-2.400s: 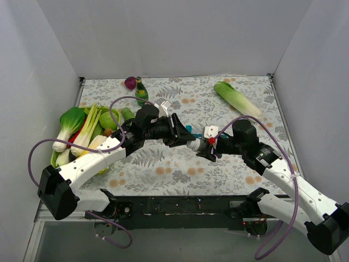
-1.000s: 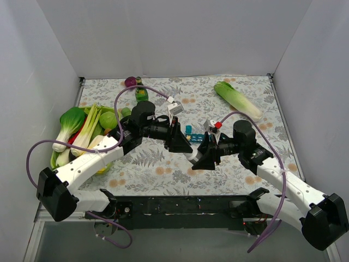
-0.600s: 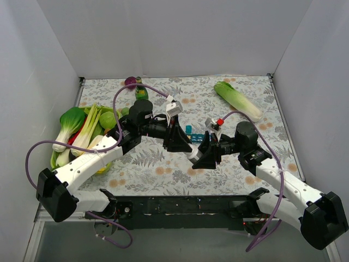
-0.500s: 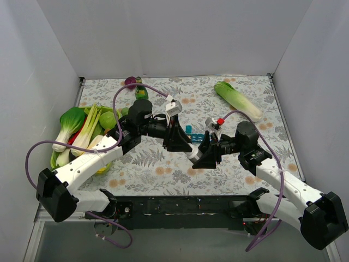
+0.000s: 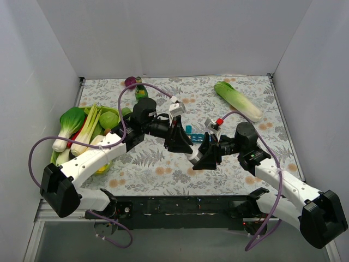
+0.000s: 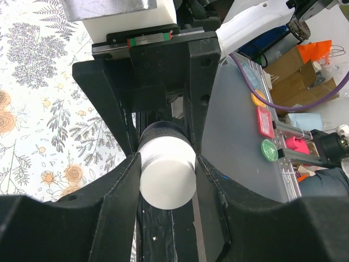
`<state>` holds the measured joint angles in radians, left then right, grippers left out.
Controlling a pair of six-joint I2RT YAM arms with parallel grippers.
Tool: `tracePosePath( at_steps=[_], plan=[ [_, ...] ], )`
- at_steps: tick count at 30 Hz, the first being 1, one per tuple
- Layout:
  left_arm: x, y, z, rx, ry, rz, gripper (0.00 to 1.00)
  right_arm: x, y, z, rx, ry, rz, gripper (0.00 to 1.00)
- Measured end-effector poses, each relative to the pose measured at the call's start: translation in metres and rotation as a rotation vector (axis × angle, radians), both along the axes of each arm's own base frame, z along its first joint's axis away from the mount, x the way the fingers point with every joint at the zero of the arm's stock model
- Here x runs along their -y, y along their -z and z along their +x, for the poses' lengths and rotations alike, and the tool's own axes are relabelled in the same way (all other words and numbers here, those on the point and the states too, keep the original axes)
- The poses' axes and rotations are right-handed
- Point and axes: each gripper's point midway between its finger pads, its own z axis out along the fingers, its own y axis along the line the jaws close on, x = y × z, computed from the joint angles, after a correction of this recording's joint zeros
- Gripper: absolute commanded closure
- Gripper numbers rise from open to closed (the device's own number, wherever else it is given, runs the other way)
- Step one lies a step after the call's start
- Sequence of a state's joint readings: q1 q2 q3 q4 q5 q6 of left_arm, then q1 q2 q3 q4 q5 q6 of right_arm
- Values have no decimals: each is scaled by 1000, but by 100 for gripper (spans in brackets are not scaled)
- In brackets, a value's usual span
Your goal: Sort the pills into containers
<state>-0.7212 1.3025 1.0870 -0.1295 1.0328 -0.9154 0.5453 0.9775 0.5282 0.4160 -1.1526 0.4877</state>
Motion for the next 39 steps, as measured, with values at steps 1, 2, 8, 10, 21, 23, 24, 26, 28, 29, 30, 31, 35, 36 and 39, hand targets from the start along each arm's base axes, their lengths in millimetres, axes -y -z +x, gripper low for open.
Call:
tracePosePath(
  at_steps=[1, 2, 8, 10, 21, 23, 24, 26, 28, 29, 30, 31, 35, 36, 39],
  plan=[
    [0, 1, 0, 1, 0, 4, 64, 0, 1, 0, -5, 2, -1, 99],
    [0, 2, 0, 2, -1, 7, 61, 0, 1, 0, -10, 3, -2, 99],
    [1, 4, 1, 27, -18, 16, 38, 1, 4, 1, -51, 18, 5, 99],
    [0, 2, 1, 38, -35, 10, 31, 0, 3, 4, -65, 26, 7, 99],
    [-7, -23, 14, 75, -209, -45, 2, -1, 6, 9, -47, 45, 4, 99],
    [-8, -24, 21, 63, -255, -40, 2, 0, 9, 10, -24, 46, -8, 99],
    [-10, -26, 26, 52, -295, -39, 2, 0, 9, 11, -8, 48, -12, 99],
    [-16, -33, 36, 37, -374, -49, 2, 0, 8, 14, 50, 50, -20, 99],
    [-24, -43, 42, 21, -446, -66, 2, 0, 3, 20, 136, 60, -29, 99],
    [-29, -49, 43, 6, -476, -79, 2, 0, 1, 23, 181, 64, -33, 99],
    [-34, -55, 43, -13, -503, -92, 2, 0, -3, 28, 243, 75, -40, 99],
    [-38, -60, 43, -34, -526, -102, 2, 0, -7, 31, 303, 87, -49, 99],
    [-40, -60, 40, -190, -557, -93, 2, 1, -19, 42, 588, 134, -87, 99],
    [-37, -54, 40, -244, -563, -75, 2, 2, -20, 44, 650, 144, -98, 99],
    [-30, -33, 45, -398, -583, -9, 5, 4, -16, 49, 778, 160, -144, 99]
  ],
)
